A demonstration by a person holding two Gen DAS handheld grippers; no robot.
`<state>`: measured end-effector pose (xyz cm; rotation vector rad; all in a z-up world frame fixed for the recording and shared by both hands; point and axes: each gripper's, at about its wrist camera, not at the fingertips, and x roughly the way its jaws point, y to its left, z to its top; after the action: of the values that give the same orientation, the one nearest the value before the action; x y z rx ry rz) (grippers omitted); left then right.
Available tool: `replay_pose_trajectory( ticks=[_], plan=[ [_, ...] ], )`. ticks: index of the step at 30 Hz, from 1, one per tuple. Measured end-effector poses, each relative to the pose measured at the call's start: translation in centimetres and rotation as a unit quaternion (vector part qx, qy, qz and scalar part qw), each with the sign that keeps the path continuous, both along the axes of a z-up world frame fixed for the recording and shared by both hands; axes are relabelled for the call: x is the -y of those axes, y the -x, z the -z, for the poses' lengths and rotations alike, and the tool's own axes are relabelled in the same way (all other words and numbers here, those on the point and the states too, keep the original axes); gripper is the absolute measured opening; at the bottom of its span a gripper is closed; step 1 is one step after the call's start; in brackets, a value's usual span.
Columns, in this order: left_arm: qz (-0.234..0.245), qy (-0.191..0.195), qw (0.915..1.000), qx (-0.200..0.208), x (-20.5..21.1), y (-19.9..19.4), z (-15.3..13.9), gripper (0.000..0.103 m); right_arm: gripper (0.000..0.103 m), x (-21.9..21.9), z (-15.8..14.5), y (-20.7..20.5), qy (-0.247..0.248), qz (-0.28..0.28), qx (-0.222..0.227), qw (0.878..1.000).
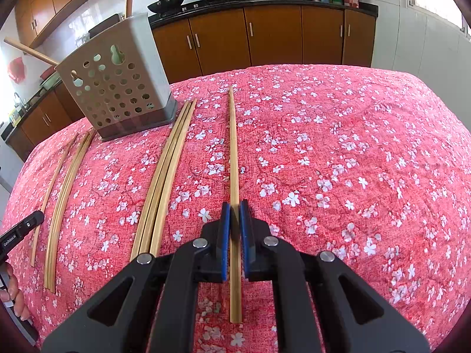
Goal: Organize utensils
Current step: 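Lift both held chopsticks upright above the holder with both tools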
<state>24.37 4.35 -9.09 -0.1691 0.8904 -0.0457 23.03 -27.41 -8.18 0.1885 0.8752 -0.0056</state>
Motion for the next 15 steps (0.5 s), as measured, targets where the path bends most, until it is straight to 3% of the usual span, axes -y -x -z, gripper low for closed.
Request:
replay_pose_trajectory(
  ticks=[3,6,11,15],
  plan=[
    [0.001,-0.003,1.0000,-0.001,0.0,0.1,0.0,0.011,0.008,-0.1,-0.1,0.2,0.003,-0.001,-0.001,1.000],
    [0.009,-0.035,0.9993,-0.004,0.7,0.8,-0.1,0.011,0.008,-0.3,-0.1,1.0,0.006,-0.005,-0.001,1.000],
    [0.008,-0.034,0.9994,-0.002,0.5,1.3,-0.1,0.009,0.008,0.2,-0.2,1.7,-0.013,-0.005,0.002,1.000],
    [0.012,-0.049,0.9987,0.001,0.8,1.3,-1.2,0.008,0.008,0.3,-2.2,2.6,-0.003,-0.003,0.038,0.999]
  ],
)
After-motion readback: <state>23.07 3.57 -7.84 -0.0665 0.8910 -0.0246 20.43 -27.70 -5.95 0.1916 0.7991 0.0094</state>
